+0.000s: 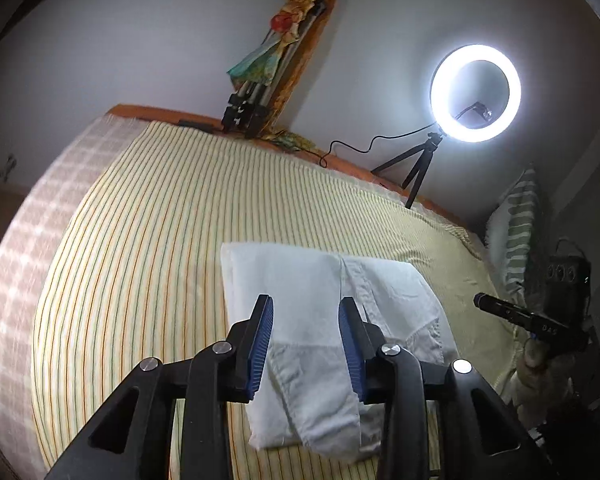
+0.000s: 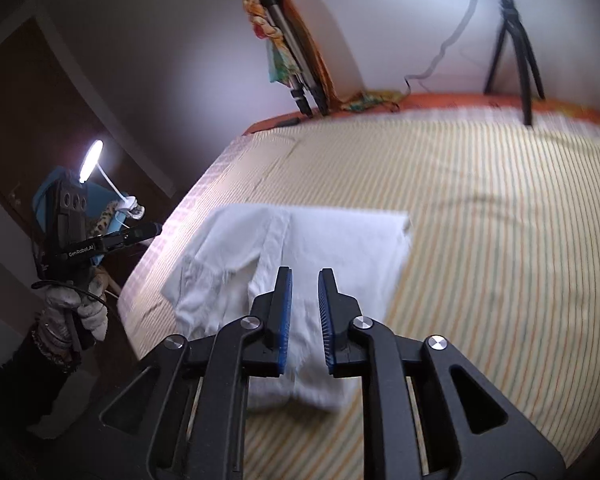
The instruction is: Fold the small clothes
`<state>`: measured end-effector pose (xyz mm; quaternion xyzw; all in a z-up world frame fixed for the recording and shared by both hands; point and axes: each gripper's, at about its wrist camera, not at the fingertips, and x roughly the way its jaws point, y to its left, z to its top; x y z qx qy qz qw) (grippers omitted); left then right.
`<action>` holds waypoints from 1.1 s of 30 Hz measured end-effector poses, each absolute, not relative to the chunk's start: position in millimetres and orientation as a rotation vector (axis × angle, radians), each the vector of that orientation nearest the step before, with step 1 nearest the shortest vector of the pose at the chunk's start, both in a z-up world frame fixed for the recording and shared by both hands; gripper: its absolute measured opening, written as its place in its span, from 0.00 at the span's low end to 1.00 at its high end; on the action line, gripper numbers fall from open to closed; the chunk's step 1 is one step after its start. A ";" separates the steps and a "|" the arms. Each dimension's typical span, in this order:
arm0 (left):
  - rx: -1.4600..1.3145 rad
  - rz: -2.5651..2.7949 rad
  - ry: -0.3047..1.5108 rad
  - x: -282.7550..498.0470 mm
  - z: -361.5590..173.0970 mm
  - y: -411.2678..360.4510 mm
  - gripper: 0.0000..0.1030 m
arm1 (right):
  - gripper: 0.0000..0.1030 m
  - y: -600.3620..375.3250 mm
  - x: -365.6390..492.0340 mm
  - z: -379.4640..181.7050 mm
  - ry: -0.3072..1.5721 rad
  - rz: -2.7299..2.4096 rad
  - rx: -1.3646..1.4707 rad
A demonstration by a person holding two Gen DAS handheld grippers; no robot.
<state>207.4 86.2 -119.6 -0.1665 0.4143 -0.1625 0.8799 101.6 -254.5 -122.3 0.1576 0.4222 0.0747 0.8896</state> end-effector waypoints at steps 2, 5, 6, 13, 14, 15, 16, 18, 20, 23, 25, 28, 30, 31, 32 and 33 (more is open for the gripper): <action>-0.275 -0.314 0.864 227.1 -120.0 66.7 0.34 | 0.14 -244.8 126.7 -125.0 0.886 0.157 0.283; -0.250 -0.314 0.895 257.7 -131.4 43.7 0.34 | 0.14 -234.9 157.7 -135.3 0.916 0.171 0.248; -0.240 -0.312 0.905 263.2 -136.8 38.2 0.34 | 0.14 -231.0 164.6 -139.4 0.929 0.170 0.228; -0.180 -0.239 0.974 289.0 -182.2 30.5 0.34 | 0.14 -224.9 195.3 -184.1 1.049 0.116 0.104; -0.186 -0.232 0.980 289.8 -188.2 32.5 0.34 | 0.14 -226.7 196.0 -191.3 1.062 0.111 0.102; -0.190 -0.233 0.985 289.4 -195.9 34.7 0.34 | 0.14 -228.4 196.0 -198.0 1.073 0.111 0.104; -0.190 -0.239 0.990 288.7 -202.6 35.7 0.34 | 0.14 -229.1 197.0 -204.0 1.084 0.114 0.106; -0.180 -0.256 0.950 282.1 -209.1 35.9 0.34 | 0.14 -227.8 196.5 -213.0 1.088 0.112 0.101; -0.181 -0.263 0.936 279.8 -210.4 36.7 0.34 | 0.14 -223.6 194.4 -216.0 1.074 0.106 0.069; -0.195 -0.266 0.946 278.6 -205.8 41.5 0.30 | 0.14 -225.7 197.1 -212.3 1.096 0.115 0.082; -0.222 -0.255 0.944 273.5 -197.4 51.0 0.28 | 0.15 -231.6 193.8 -202.4 1.080 0.130 0.126; -0.249 -0.232 0.911 258.7 -182.9 69.1 0.29 | 0.32 -245.8 186.6 -189.0 1.022 0.125 0.185; -0.253 -0.217 0.912 248.4 -177.5 79.5 0.29 | 0.35 -255.4 180.5 -186.5 1.019 0.113 0.222; -0.265 -0.214 0.912 243.1 -175.6 84.2 0.29 | 0.35 -261.0 175.6 -185.3 1.018 0.121 0.258; -0.279 -0.219 0.915 237.4 -174.3 88.7 0.29 | 0.35 -264.5 170.5 -183.8 1.013 0.125 0.285; -0.284 -0.225 0.918 232.7 -173.7 91.5 0.29 | 0.35 -267.0 165.1 -182.2 1.008 0.129 0.305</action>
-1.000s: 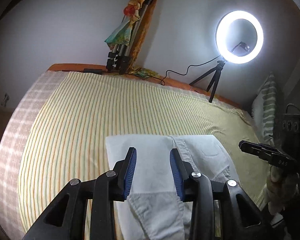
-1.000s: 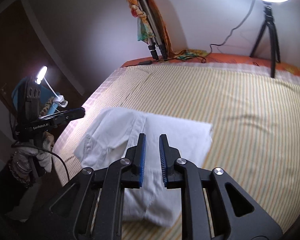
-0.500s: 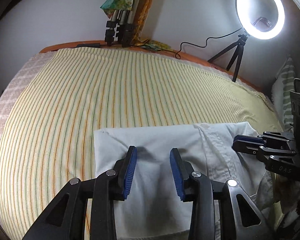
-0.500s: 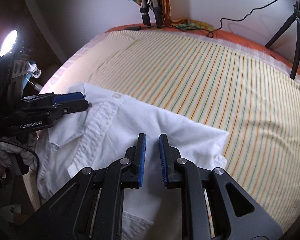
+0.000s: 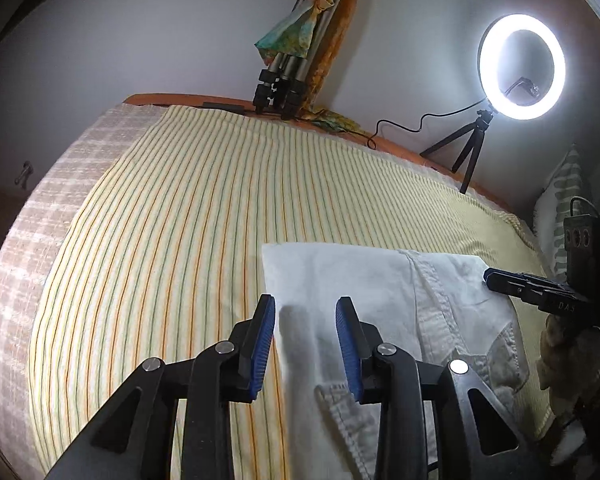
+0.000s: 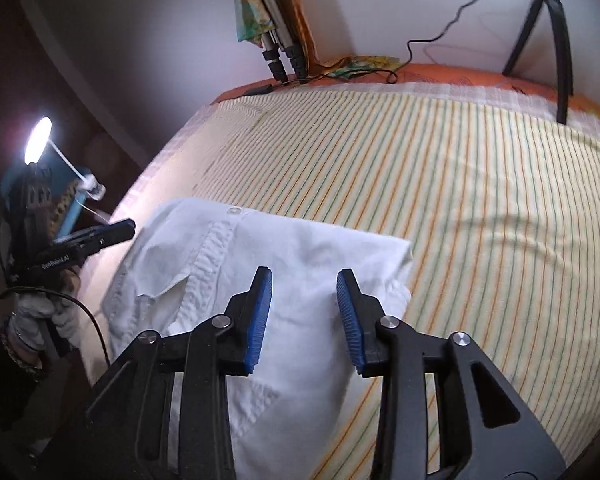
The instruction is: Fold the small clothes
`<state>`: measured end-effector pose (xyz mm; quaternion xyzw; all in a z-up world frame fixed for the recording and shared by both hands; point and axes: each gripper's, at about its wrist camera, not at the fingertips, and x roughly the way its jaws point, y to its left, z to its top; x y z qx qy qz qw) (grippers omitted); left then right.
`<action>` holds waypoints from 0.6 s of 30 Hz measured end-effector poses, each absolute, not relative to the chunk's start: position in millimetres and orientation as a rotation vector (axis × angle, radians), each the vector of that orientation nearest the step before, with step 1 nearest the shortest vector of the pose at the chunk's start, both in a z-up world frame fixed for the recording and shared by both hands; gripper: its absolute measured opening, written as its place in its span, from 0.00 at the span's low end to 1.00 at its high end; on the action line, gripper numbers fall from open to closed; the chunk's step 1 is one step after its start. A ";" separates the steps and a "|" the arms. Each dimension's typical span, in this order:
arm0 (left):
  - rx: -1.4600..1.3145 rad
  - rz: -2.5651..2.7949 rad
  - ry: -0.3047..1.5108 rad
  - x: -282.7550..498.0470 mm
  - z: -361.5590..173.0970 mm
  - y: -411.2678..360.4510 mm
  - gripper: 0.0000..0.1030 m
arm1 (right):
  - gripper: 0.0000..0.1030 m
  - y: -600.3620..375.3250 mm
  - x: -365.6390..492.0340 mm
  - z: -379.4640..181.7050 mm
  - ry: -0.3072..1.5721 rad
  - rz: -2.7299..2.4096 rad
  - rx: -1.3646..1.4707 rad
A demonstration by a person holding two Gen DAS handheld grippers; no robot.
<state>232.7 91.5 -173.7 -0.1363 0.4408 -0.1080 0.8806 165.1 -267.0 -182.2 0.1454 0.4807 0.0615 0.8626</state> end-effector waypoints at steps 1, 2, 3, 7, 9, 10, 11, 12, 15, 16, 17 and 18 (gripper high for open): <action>-0.280 -0.226 0.921 228.4 -173.8 92.9 0.29 | 0.35 -268.4 158.6 -180.1 1.003 0.134 0.316; -0.273 -0.226 0.925 223.4 -174.8 93.5 0.29 | 0.35 -268.2 151.6 -178.4 0.999 0.143 0.321; -0.269 -0.226 0.930 220.5 -176.6 93.4 0.29 | 0.35 -266.9 146.1 -177.9 1.000 0.145 0.319; -0.267 -0.209 0.970 211.0 -195.4 92.0 0.30 | 0.35 -263.2 126.5 -185.5 1.029 0.120 0.288; -0.273 -0.204 0.977 206.8 -202.8 90.9 0.30 | 0.35 -263.7 118.6 -191.8 1.049 0.102 0.270; -0.266 -0.199 0.970 204.2 -204.5 89.6 0.30 | 0.35 -264.8 116.3 -196.1 1.063 0.093 0.268; -0.259 -0.196 0.966 202.2 -204.8 88.4 0.30 | 0.35 -267.1 113.7 -201.2 1.077 0.084 0.278; -0.254 -0.194 0.961 199.8 -205.4 87.7 0.30 | 0.35 -269.8 111.4 -204.7 1.081 0.079 0.293; -0.249 -0.188 0.960 195.4 -206.8 88.5 0.32 | 0.35 -274.6 105.0 -208.6 1.078 0.077 0.325; -0.249 -0.188 0.961 194.8 -206.5 89.2 0.33 | 0.35 -274.4 103.7 -207.8 1.082 0.075 0.316; -0.247 -0.189 0.964 192.8 -205.5 90.1 0.33 | 0.35 -273.5 102.4 -206.4 1.087 0.072 0.302; -0.252 -0.188 0.965 191.0 -203.7 91.7 0.34 | 0.35 -272.7 100.7 -203.9 1.091 0.069 0.292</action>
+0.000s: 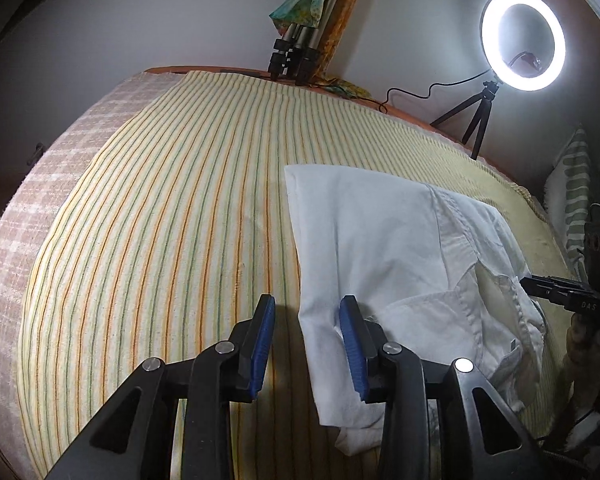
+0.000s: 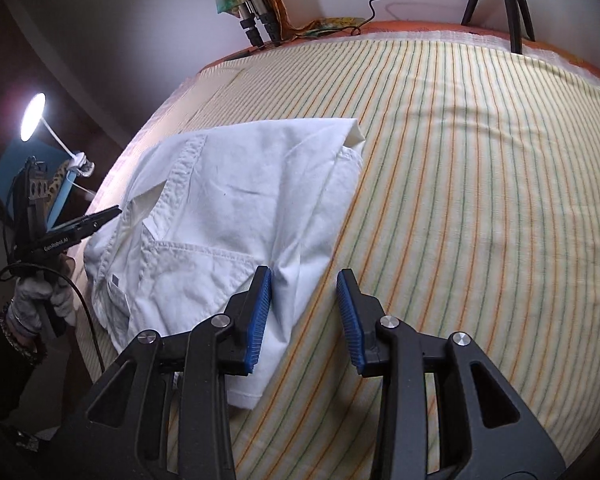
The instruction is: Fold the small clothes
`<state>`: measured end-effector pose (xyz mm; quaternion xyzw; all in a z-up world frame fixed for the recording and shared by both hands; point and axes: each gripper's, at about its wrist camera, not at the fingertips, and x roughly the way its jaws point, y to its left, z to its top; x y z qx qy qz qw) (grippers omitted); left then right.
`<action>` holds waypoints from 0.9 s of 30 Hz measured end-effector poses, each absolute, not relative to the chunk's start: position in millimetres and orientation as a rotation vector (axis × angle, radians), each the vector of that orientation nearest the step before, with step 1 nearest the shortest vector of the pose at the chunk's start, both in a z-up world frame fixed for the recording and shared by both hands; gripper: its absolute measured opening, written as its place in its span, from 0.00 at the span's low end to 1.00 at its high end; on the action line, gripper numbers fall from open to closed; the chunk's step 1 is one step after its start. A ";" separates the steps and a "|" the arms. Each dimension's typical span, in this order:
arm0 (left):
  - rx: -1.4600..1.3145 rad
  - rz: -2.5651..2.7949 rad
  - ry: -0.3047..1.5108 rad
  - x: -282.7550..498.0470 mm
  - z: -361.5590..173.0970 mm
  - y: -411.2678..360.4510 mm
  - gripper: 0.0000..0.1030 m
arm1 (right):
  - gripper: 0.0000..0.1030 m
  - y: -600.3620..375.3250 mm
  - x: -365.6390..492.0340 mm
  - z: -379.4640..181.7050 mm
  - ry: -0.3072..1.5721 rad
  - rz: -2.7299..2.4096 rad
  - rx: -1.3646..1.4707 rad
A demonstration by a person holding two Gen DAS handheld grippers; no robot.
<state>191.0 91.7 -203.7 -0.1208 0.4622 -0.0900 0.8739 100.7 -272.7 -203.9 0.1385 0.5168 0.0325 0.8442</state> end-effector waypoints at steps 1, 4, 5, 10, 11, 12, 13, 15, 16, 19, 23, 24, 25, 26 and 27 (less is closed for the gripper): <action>-0.267 -0.188 0.963 188.3 -201.4 94.5 0.34 | 0.35 -273.0 98.3 -201.0 1.090 0.068 0.289; -0.401 -0.195 0.958 179.6 -194.1 111.2 0.45 | 0.36 -282.0 88.6 -192.6 1.067 0.070 0.355; -0.492 -0.210 0.952 175.8 -193.3 119.6 0.49 | 0.40 -287.2 85.6 -191.1 1.057 0.081 0.402; -0.795 -0.262 0.958 171.0 -202.8 138.5 0.59 | 0.52 -311.2 75.1 -197.1 1.001 0.114 0.653; -0.820 -0.264 0.972 171.8 -207.6 138.4 0.59 | 0.52 -313.4 73.0 -200.4 0.997 0.118 0.693; -0.829 -0.263 0.983 172.8 -211.2 136.7 0.59 | 0.52 -315.4 72.5 -203.5 0.994 0.122 0.726; -0.829 -0.261 0.994 173.9 -214.4 134.9 0.59 | 0.52 -316.0 72.0 -205.7 0.991 0.125 0.749; -0.836 -0.262 1.004 176.0 -219.2 130.7 0.59 | 0.52 -316.0 70.3 -210.5 0.993 0.128 0.775; -0.844 -0.265 0.994 175.9 -219.7 129.6 0.59 | 0.52 -315.4 70.0 -213.5 0.997 0.132 0.787; -0.853 -0.272 0.994 178.9 -219.9 126.9 0.59 | 0.52 -311.8 68.8 -220.1 1.003 0.141 0.798; -0.836 -0.280 0.999 180.9 -218.7 123.7 0.59 | 0.52 -308.7 69.4 -221.2 0.992 0.155 0.825; -0.831 -0.281 1.003 181.8 -218.6 122.2 0.58 | 0.52 -308.8 69.7 -221.5 0.993 0.159 0.828; -0.827 -0.281 1.005 182.5 -218.4 121.4 0.58 | 0.52 -306.6 70.2 -221.8 0.992 0.161 0.824; -0.822 -0.280 1.006 183.5 -218.3 120.6 0.58 | 0.52 -305.2 70.9 -221.8 0.991 0.163 0.820; -0.817 -0.277 1.007 184.3 -218.2 119.8 0.56 | 0.52 -303.7 70.8 -222.2 0.990 0.167 0.821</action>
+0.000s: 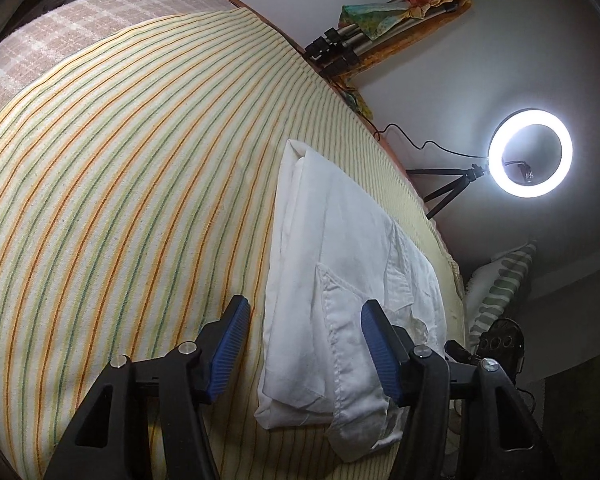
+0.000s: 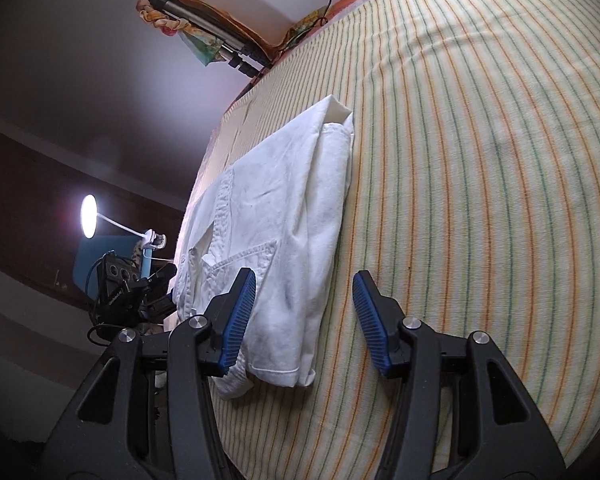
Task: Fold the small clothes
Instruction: 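Grasp the folded shirt's edge with both grippers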
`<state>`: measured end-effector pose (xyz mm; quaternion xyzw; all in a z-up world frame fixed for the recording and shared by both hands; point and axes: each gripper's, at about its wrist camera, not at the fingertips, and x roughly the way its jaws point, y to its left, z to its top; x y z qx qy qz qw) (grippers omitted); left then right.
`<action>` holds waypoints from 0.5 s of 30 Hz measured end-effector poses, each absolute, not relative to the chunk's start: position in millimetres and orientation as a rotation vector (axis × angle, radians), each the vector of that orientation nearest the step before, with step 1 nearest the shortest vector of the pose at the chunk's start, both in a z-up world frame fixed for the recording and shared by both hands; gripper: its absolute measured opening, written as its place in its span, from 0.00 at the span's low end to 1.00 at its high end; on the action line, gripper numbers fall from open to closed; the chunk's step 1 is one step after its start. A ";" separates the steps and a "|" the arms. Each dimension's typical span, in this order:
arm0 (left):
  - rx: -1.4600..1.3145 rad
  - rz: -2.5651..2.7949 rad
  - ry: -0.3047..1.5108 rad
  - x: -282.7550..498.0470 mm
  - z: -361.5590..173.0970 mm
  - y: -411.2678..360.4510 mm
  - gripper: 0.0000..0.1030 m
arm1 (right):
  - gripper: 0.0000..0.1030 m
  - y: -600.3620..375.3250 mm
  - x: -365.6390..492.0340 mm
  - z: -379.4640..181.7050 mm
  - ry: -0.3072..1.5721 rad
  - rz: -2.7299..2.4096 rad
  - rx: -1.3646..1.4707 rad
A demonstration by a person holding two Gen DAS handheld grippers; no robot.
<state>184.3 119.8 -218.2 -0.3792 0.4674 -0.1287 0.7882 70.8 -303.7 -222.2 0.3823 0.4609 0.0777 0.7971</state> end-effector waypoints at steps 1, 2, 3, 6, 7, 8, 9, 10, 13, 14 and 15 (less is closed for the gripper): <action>-0.808 -0.273 1.008 185.0 -217.8 118.2 0.55 | 0.52 -302.6 72.1 -222.6 0.991 0.171 0.822; -0.795 -0.271 1.009 185.7 -217.3 116.1 0.54 | 0.52 -300.0 73.5 -222.9 0.993 0.175 0.820; -0.785 -0.271 1.012 185.9 -217.4 114.6 0.50 | 0.52 -297.6 75.2 -223.2 0.996 0.180 0.814; -0.754 -0.273 1.017 187.3 -217.6 107.9 0.38 | 0.47 -287.3 79.5 -222.1 1.008 0.202 0.784; -0.749 -0.276 1.020 187.9 -218.8 105.5 0.36 | 0.44 -283.1 81.4 -221.6 1.016 0.202 0.769; -0.741 -0.271 1.013 187.5 -218.9 103.4 0.35 | 0.42 -279.2 82.6 -220.6 1.022 0.192 0.742; -0.734 -0.270 1.008 187.3 -218.4 102.0 0.31 | 0.40 -276.9 82.6 -219.8 1.026 0.188 0.722; -0.726 -0.267 1.008 187.7 -217.7 101.5 0.30 | 0.34 -274.6 82.9 -218.2 1.027 0.183 0.703; -0.697 -0.250 0.995 186.2 -212.2 98.0 0.23 | 0.21 -270.2 82.6 -209.7 1.020 0.172 0.654; -0.679 -0.246 0.987 185.3 -208.8 95.9 0.21 | 0.17 -269.3 81.7 -205.9 1.015 0.169 0.633; -0.660 -0.243 0.979 184.4 -205.3 93.6 0.19 | 0.16 -267.0 81.6 -201.5 1.010 0.169 0.615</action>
